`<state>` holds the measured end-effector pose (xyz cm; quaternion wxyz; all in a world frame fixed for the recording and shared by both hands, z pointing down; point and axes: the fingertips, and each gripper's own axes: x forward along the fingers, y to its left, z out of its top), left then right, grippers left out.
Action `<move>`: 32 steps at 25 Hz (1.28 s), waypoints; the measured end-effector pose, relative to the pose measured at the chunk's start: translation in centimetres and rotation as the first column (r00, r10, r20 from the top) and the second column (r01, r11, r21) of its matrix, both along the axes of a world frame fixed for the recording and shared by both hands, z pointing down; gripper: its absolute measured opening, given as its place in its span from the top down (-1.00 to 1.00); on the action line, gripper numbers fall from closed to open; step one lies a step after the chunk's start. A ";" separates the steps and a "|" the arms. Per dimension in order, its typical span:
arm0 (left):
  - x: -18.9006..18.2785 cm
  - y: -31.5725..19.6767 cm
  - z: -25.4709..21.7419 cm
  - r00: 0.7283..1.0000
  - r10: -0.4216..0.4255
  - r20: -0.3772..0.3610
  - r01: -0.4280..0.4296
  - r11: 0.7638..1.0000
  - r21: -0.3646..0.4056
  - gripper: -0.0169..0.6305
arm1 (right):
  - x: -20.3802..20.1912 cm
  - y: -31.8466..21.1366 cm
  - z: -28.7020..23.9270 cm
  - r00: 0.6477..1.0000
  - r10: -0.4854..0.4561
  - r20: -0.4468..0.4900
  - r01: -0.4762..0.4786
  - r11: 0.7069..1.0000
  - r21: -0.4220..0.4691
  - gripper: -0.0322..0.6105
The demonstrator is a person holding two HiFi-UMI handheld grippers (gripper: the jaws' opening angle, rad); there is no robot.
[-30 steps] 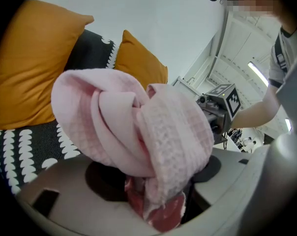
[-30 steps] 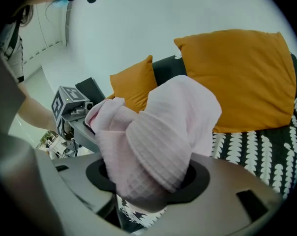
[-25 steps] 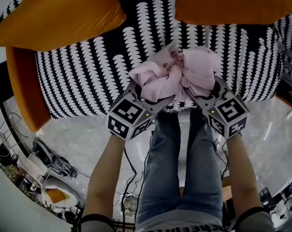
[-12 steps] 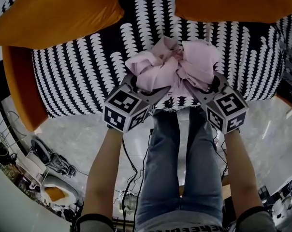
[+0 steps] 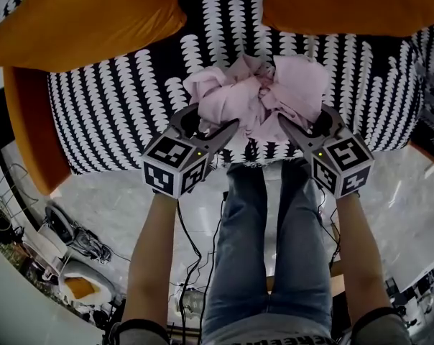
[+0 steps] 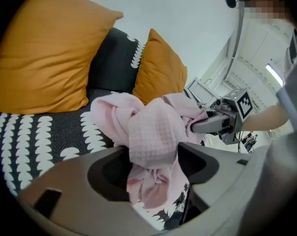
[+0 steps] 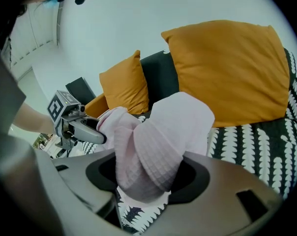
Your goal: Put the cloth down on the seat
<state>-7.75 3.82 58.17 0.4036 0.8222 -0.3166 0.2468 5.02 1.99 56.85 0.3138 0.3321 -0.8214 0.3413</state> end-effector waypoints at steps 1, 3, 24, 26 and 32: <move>-0.4 0.1 0.0 1.000 -0.009 0.003 0.009 1.000 0.000 -0.01 | 0.0 0.0 -0.2 1.000 0.000 -0.003 0.000 1.000 0.003 0.11; -0.9 0.4 0.2 1.000 -0.020 0.013 0.020 1.000 0.001 0.03 | 0.1 0.2 -0.2 1.000 -0.003 -0.007 0.003 1.000 0.011 0.10; -5.2 1.2 -2.9 0.993 -0.101 0.063 0.098 0.994 0.057 0.42 | -0.7 0.4 -4.6 0.999 0.038 0.021 -0.039 0.997 0.061 0.11; -6.6 1.5 -3.6 0.991 -0.117 0.068 0.112 0.991 0.077 0.55 | -2.2 0.5 -5.6 0.999 0.034 0.040 -0.037 0.997 0.070 0.11; -2.3 -0.4 -7.7 0.989 -0.139 0.043 0.132 0.982 0.132 0.91 | 0.3 -0.8 -9.5 0.997 0.012 0.073 -0.020 0.994 0.105 0.60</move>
